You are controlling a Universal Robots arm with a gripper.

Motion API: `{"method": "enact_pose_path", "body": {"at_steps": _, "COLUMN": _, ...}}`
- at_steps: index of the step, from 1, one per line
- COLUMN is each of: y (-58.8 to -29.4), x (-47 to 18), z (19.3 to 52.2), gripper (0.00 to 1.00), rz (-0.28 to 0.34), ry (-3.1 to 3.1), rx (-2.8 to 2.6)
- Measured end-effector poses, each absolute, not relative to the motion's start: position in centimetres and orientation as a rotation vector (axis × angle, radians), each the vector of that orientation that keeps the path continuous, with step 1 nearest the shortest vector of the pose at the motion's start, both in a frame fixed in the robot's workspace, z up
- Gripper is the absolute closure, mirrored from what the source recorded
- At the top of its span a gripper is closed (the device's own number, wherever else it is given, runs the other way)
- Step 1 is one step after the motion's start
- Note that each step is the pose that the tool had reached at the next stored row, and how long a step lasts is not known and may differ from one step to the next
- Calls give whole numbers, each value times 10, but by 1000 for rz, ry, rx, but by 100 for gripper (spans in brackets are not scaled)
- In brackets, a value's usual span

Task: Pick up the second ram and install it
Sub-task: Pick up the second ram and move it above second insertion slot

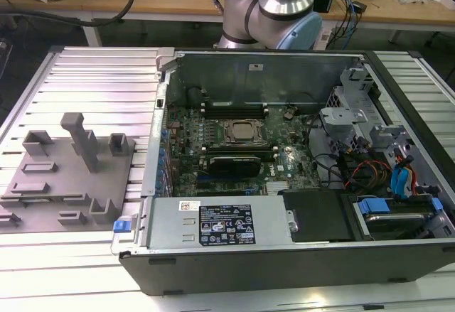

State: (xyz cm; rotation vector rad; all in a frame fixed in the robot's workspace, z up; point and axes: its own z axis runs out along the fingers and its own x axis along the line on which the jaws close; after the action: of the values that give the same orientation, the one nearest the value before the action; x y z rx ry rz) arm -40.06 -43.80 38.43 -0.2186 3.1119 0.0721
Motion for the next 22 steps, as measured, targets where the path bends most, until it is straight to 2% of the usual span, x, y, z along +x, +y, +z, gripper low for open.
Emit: {"method": "enact_pose_path", "body": {"at_steps": 22, "y": -438, "x": -401, "z": 384, "gripper": 89, "rz": 78, "ry": 3004, "rx": -880}}
